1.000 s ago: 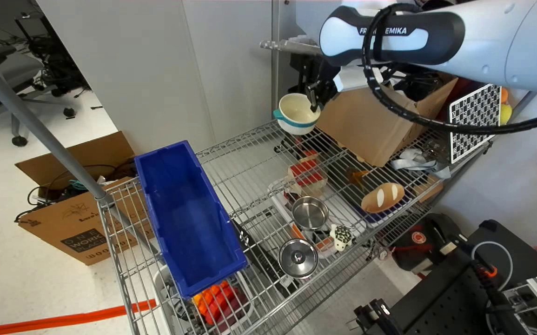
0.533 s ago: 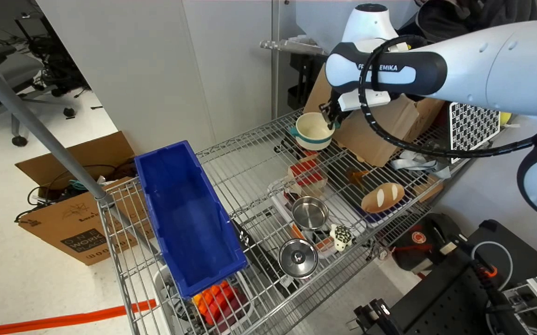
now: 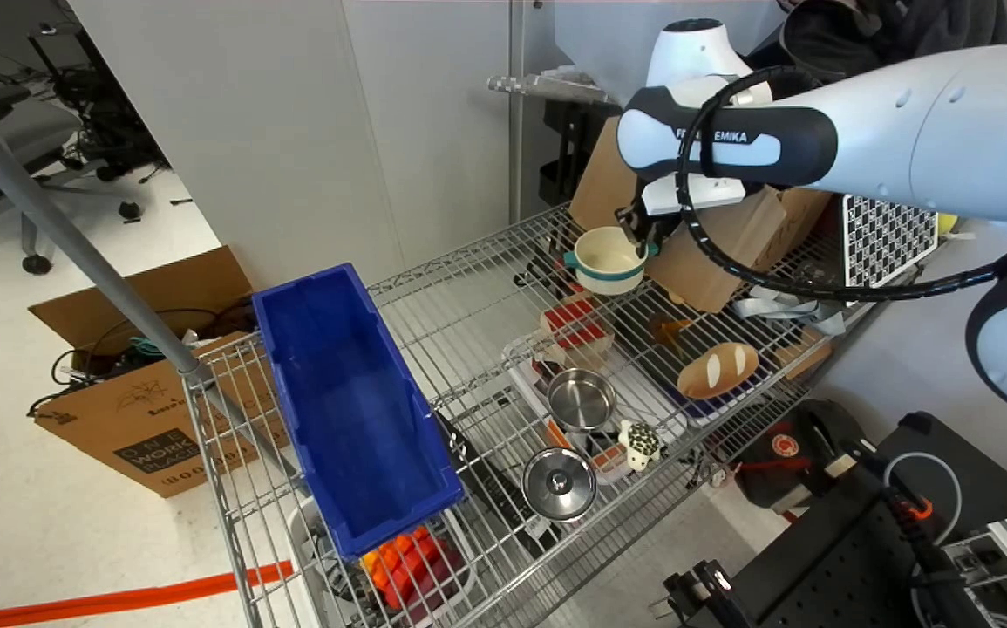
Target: Move the white bowl to the right
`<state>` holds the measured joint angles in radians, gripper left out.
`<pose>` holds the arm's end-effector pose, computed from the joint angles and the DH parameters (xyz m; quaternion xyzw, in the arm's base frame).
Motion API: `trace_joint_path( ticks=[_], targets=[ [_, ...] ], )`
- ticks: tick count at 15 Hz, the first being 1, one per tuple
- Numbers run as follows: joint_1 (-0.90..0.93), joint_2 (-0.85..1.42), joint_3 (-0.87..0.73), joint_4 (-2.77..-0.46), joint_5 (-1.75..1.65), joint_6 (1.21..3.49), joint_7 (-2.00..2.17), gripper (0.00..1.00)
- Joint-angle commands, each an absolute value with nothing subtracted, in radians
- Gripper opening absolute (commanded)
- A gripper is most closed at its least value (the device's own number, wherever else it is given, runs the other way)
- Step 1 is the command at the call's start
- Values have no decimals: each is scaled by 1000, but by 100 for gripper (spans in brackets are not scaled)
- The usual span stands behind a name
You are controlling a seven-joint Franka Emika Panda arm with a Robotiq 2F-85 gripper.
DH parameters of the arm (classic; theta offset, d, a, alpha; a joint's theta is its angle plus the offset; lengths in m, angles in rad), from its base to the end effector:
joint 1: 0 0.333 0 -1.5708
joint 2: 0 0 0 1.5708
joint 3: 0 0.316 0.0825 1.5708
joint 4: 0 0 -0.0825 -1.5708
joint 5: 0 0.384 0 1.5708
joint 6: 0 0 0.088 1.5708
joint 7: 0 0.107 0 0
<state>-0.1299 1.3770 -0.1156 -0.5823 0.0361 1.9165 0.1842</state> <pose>0.7840 -0.1405 0.1352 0.9836 -0.1748 -0.0197 0.0402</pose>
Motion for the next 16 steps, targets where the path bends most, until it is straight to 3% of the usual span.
trace_joint_path(
  ticks=[1,7,16],
  targets=[
    [-132,1405,-131,-520,27,1857,224,57],
    [-110,1386,-121,-516,32,1843,237,99],
    [-71,1362,-143,-523,-26,1884,223,100]
  ],
)
